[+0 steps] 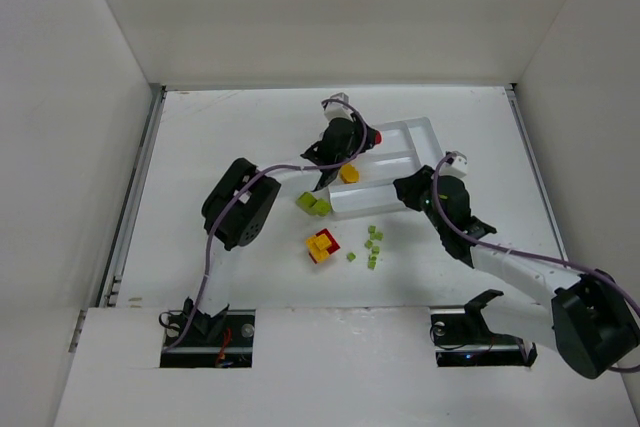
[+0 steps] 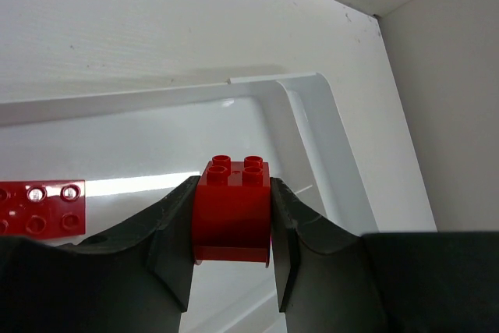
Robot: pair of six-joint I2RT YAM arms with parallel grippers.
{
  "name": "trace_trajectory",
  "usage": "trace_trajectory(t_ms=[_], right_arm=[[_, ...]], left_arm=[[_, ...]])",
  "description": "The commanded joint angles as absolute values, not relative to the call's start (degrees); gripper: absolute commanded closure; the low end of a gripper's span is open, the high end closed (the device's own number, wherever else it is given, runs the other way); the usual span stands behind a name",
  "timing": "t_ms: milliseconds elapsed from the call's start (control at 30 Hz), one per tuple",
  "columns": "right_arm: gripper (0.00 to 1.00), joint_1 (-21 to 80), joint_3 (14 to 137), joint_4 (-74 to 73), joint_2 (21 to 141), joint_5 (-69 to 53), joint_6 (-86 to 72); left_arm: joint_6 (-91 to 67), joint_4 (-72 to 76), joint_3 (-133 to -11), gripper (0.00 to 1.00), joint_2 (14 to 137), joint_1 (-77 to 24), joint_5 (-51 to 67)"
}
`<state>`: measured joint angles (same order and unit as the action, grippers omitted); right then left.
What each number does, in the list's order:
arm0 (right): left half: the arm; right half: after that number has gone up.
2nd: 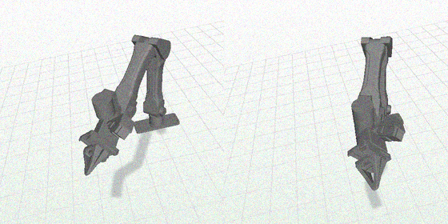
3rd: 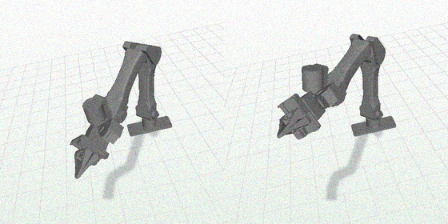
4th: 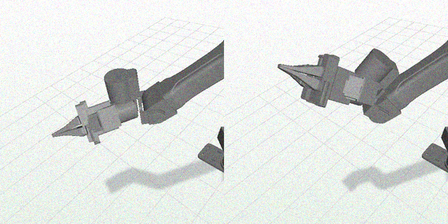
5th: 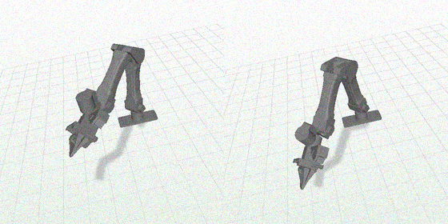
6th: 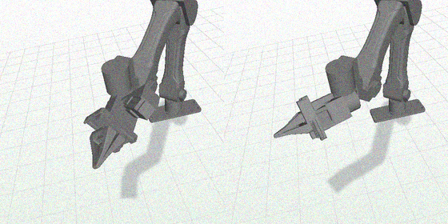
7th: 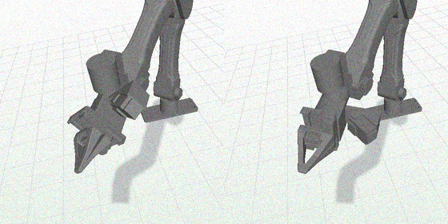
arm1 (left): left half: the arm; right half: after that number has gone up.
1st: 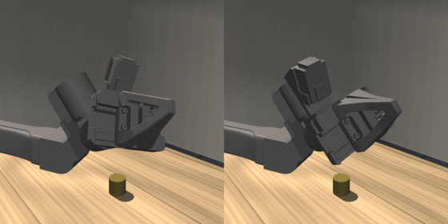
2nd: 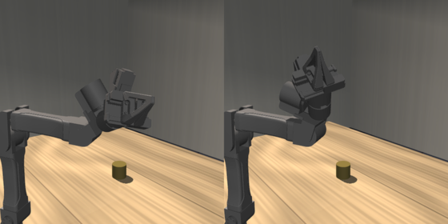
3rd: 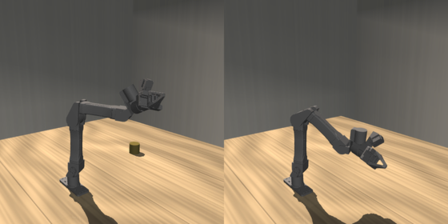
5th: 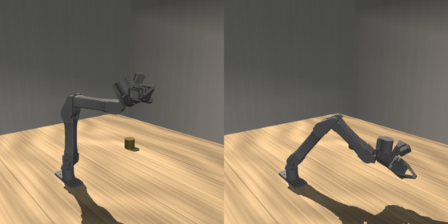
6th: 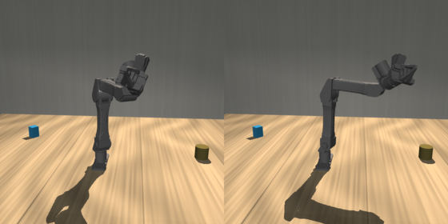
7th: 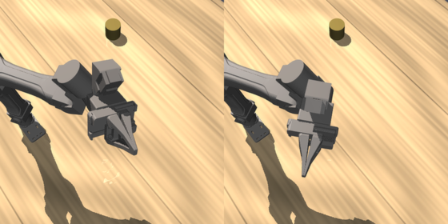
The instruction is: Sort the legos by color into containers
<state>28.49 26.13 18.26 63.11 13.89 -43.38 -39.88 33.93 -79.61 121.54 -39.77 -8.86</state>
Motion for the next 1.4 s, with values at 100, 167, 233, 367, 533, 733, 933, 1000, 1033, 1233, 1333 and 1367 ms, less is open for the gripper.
trace_trajectory(t_ms=[100,167,233,367,533,733,933,1000,1033,1233,1333,1367], right_arm=[[0.67,28.34,26.37,22.32,63.72,13.18,-43.86],[0.67,28.34,26.37,22.50,64.07,13.18,-43.86],[0.66,28.34,26.45,22.76,64.51,13.18,-43.86],[0.65,28.34,26.54,22.85,64.69,13.18,-43.86],[0.64,28.52,26.89,22.50,64.34,13.18,-42.81],[0.63,32.03,28.74,22.15,65.56,13.10,-40.17],[0.70,38.52,32.07,20.05,66.44,13.27,-34.73],[0.74,41.51,33.83,17.94,66.53,13.53,-32.88],[0.74,43.27,34.71,16.80,66.53,13.71,-32.18],[0.50,54.17,37.88,10.03,66.36,15.02,-30.85],[0.24,59.87,38.49,7.30,67.49,16.87,-29.28],[0.22,61.46,38.84,6.34,67.94,17.14,-28.48]], left_arm=[[-40.25,36.21,-84.90,0.61,124.27,-38.28,-9.58],[-39.82,36.04,-84.99,0.57,124.54,-38.19,-9.93],[-39.38,36.04,-84.99,0.50,124.72,-38.10,-10.02],[-38.76,36.04,-84.64,0.43,124.11,-38.01,-9.76],[-36.92,36.65,-80.70,0.37,117.88,-38.36,-10.02],[-34.19,38.58,-69.37,0.37,103.21,-38.80,-11.07],[-32.96,39.38,-53.82,0.39,85.55,-38.01,-12.92],[-33.13,38.68,-48.37,0.42,79.92,-37.66,-13.53],[-33.31,37.98,-45.47,0.45,76.85,-37.49,-13.88],[-34.71,29.28,-29.21,0.67,57.69,-37.74,-18.01],[-37.08,23.84,-22.69,0.67,48.81,-39.15,-21.43],[-38.13,21.82,-20.85,0.66,46.17,-39.59,-22.49]])
